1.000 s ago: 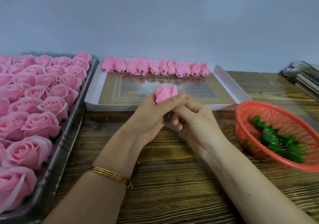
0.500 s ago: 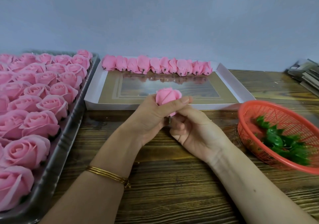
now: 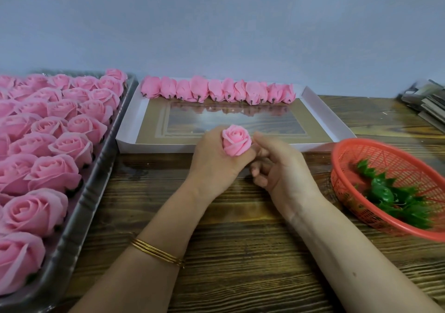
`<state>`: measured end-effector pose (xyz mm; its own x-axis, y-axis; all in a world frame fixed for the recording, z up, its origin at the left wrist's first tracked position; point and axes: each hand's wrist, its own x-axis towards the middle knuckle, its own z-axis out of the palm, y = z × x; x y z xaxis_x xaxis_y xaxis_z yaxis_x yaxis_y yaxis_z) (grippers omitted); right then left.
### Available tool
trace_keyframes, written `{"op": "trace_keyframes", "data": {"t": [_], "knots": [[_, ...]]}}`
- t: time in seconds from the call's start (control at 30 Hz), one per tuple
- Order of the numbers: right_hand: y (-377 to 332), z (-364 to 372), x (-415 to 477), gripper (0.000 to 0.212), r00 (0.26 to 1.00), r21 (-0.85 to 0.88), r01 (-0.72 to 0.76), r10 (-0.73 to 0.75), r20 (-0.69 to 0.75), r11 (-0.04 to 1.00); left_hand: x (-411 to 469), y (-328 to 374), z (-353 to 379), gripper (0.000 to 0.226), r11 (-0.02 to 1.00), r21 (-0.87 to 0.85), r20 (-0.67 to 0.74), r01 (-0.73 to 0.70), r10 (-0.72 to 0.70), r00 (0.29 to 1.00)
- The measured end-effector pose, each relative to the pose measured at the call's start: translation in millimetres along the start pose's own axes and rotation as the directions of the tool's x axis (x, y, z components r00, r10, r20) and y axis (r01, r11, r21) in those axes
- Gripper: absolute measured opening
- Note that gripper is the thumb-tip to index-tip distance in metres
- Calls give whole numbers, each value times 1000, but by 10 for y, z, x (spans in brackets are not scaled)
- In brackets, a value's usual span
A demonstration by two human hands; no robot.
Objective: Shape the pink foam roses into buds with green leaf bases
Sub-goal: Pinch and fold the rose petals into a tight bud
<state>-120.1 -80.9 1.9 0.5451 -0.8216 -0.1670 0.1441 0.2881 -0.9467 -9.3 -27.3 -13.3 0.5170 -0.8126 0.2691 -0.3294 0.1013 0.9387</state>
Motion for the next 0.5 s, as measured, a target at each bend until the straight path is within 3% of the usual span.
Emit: {"op": "trace_keyframes", "data": {"t": [0.13,0.27,0.5], "knots": [[32,5,9,44,1000,-64,13,-12,12,998,-35,6,21,30,998,34,67,-58,55,996],[66,16,28,38,1000,-70,5,-4,17,998,-46,10,21,21,992,111,108,-53,41,993],[77,-22,53,37,996,-29,-16,19,85,999,-46,16,-6,31,992,107,125,-70,56,991]]}}
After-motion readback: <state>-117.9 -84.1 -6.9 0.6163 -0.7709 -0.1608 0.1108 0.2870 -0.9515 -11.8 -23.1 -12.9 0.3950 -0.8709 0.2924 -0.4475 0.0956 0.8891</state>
